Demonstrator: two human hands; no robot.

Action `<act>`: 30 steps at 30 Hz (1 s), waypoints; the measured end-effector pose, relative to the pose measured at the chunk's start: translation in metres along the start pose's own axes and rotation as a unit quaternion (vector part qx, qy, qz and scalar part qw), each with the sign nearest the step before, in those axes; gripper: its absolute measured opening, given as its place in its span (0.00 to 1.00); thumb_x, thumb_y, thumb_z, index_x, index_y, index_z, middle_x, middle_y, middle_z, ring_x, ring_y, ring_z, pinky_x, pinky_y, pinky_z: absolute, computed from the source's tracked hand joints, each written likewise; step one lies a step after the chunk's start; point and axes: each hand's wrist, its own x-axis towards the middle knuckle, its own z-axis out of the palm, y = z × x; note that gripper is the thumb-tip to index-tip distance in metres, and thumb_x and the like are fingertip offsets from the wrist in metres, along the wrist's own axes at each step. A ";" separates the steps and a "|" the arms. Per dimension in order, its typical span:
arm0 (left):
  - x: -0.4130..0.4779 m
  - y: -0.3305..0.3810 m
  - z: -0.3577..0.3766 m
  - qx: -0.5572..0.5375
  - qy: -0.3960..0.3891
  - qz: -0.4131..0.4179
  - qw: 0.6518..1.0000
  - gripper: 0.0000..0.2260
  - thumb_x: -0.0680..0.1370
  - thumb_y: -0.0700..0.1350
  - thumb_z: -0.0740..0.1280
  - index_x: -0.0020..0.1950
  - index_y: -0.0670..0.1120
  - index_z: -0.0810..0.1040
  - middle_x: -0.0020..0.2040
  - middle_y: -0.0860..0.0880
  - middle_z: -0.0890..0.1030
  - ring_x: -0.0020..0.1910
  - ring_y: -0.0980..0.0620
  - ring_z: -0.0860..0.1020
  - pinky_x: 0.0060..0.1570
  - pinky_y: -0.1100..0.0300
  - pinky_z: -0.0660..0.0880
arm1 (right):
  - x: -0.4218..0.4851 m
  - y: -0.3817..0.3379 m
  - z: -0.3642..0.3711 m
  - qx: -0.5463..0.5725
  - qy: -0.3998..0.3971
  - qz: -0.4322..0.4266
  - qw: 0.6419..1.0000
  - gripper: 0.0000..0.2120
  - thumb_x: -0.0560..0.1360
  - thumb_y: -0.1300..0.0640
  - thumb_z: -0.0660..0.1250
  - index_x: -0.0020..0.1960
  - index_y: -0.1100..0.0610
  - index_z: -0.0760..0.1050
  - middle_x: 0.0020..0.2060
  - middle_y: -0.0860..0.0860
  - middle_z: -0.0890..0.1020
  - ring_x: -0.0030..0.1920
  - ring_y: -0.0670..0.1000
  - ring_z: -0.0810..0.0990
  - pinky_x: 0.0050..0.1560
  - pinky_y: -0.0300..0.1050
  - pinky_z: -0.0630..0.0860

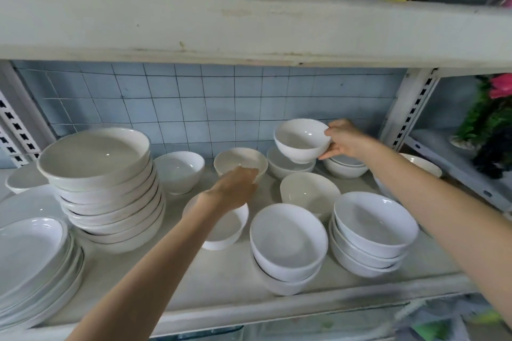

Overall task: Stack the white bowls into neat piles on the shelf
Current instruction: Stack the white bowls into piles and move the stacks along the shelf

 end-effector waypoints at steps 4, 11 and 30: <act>0.004 -0.002 0.003 0.008 0.038 0.002 0.999 0.10 0.78 0.36 0.56 0.55 0.38 0.75 0.53 0.38 0.78 0.54 0.37 0.76 0.52 0.49 0.74 | 0.017 0.010 0.011 -0.022 0.009 0.004 1.000 0.12 0.78 0.71 0.50 0.57 0.66 0.68 0.59 0.65 0.72 0.57 0.67 0.75 0.44 0.61 0.76; 0.001 -0.005 -0.002 0.045 0.077 0.004 0.996 0.11 0.78 0.37 0.59 0.36 0.43 0.70 0.37 0.39 0.71 0.39 0.37 0.66 0.34 0.56 0.61 | 0.046 0.026 0.024 -0.088 0.047 -0.019 0.995 0.13 0.74 0.70 0.50 0.50 0.63 0.71 0.46 0.60 0.73 0.47 0.59 0.74 0.48 0.64 0.78; -0.005 -0.034 -0.005 -0.087 0.118 0.012 0.989 0.06 0.77 0.42 0.67 0.48 0.43 0.83 0.48 0.44 0.83 0.48 0.44 0.80 0.51 0.51 0.75 | 0.071 0.037 0.031 -0.237 0.053 -0.046 0.969 0.12 0.72 0.69 0.52 0.33 0.58 0.61 0.32 0.54 0.66 0.33 0.52 0.64 0.28 0.41 0.62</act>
